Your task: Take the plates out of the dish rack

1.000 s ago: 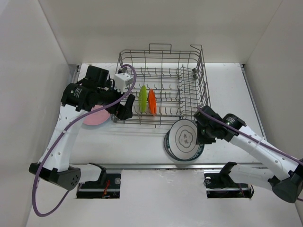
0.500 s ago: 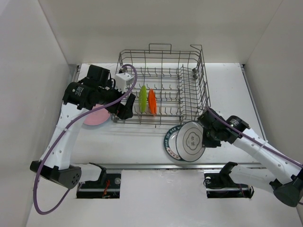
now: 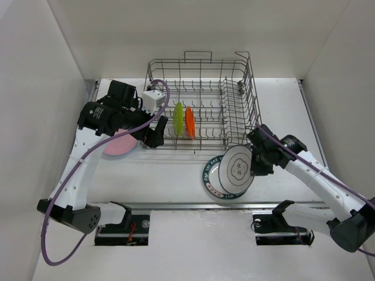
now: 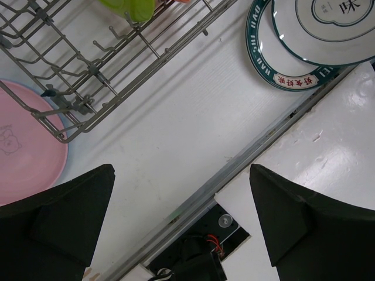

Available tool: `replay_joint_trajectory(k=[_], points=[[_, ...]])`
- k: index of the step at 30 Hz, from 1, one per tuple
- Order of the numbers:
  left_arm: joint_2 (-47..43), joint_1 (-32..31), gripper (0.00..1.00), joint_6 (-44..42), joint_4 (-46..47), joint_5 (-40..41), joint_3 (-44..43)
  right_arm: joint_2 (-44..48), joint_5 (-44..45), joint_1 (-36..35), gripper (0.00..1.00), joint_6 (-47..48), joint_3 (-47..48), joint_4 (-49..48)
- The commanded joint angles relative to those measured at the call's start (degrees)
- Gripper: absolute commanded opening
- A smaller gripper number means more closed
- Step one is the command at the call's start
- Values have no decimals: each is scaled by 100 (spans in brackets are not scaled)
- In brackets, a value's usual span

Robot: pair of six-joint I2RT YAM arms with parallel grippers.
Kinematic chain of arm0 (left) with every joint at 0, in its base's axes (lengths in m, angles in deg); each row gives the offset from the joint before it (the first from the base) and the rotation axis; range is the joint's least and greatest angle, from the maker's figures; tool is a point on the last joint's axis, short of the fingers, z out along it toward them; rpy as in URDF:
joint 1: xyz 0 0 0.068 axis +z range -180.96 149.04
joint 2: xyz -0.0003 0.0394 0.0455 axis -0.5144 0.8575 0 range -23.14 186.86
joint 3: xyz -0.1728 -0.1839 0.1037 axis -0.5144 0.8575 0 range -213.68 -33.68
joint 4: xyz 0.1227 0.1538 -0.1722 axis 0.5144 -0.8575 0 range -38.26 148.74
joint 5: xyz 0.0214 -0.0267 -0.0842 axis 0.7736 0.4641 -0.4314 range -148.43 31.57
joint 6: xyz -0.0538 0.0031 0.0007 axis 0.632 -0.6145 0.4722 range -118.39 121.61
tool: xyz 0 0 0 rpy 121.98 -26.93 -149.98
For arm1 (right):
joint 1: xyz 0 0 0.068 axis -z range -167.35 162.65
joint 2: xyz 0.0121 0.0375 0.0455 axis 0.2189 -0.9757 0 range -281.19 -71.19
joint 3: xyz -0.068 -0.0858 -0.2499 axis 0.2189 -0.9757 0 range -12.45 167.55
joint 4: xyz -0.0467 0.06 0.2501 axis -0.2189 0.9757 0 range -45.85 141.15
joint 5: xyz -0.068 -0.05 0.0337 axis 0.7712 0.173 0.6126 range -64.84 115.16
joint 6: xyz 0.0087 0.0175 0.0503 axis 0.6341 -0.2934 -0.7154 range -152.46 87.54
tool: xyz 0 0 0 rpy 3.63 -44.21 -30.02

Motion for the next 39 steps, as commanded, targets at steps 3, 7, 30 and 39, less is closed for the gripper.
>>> replay_joint_trajectory(k=[3,7,30,39], points=[[-129,-8,100,2,42,29,-39,80,-515,111,0,308,-87,-825],[-129,-8,100,2,42,29,-39,28,-904,111,0,432,-501,-887],[221,-8,100,-51,42,29,-267,-420,-605,111,69,432,-449,-887],[1267,-61,100,484,209,214,-1189,-105,-552,-3,69,844,235,-1335]])
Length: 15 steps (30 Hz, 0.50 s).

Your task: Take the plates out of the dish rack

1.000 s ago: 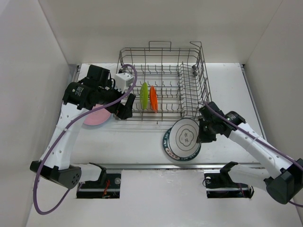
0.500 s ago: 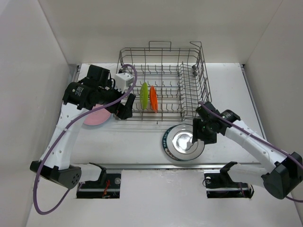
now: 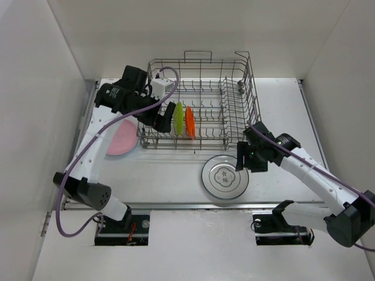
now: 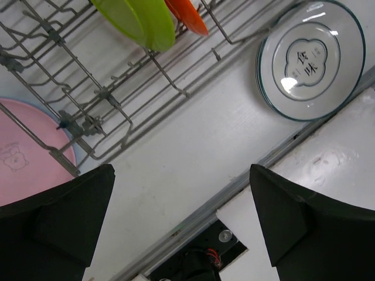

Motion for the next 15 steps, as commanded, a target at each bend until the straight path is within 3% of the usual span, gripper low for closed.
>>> replay_joint_trajectory(k=[1,5,10,11,15], points=[[374,-102,100,395,283,220,-549,247,84,-67,69,392,593,-599],[1329,-173,100,825,547,746,-1146,247,22,-120,69,814,1093,-950],[2588,-226,100,1415,618,2135,-2533,19,434,-120,69,1166,2049,-1311],[2877,-226,100,1502,618,2563,-2649,-147,505,-120,69,1219,2183,-1311],[3108,-226,100,1556,1143,2857,-2695,-342,935,-120,68,1333,2571,-1311]])
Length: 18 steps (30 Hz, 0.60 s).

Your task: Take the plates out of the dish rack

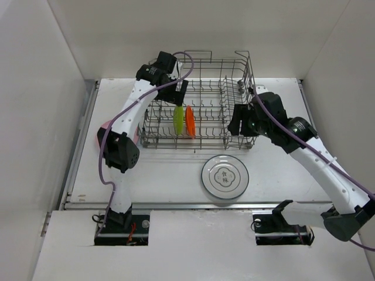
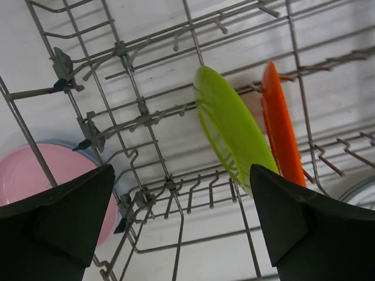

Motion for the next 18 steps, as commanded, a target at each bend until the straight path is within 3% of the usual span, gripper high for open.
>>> replay_joint_trajectory(k=[1,7,18], points=[[-111,8,100,354,456,722,-149,-132,632,-41,68,263,250,-251],[-58,8,100,469,853,661,-95,-456,1652,-41,68,377,250,-313],[-5,-97,100,407,783,142,-166,-1019,2426,538,68,227,530,-268]])
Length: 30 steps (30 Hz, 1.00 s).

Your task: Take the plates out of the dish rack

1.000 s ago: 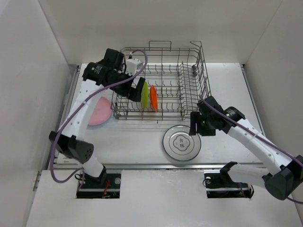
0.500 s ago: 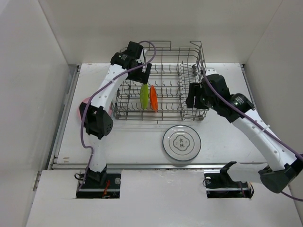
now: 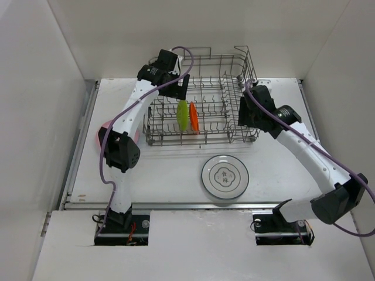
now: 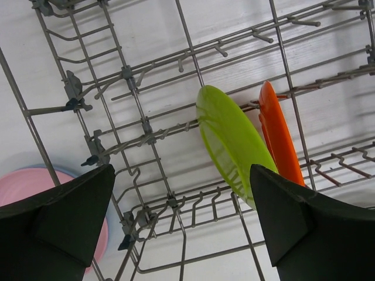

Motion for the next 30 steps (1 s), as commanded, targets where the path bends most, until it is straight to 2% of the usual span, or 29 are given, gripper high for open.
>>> replay_joint_trajectory(k=[1,4,6,9,11,16,19,26,30], points=[[-209,-82,100,-71,4,-175,-166,-119,333,246,68,-13,471,-264],[-157,-135,100,-160,4,-175,-235,-172,-290,246,68,267,780,-379],[-69,-187,100,-362,4,-122,-516,-242,-1037,246,68,399,1061,-502],[108,-249,100,-467,4,18,-912,-303,-1373,246,68,532,1394,-652],[239,-310,100,-520,56,97,-913,-488,-1234,246,68,584,1667,-704],[608,-372,100,-503,382,589,-947,-1145,240,246,67,655,2615,-942],[801,-372,100,-450,505,826,-1009,-1410,796,299,67,655,2986,-889],[907,-425,98,-450,453,555,-895,-1613,1605,588,68,454,2829,-819],[907,-477,98,-450,277,861,-895,-1814,1502,1000,71,303,2776,-819]])
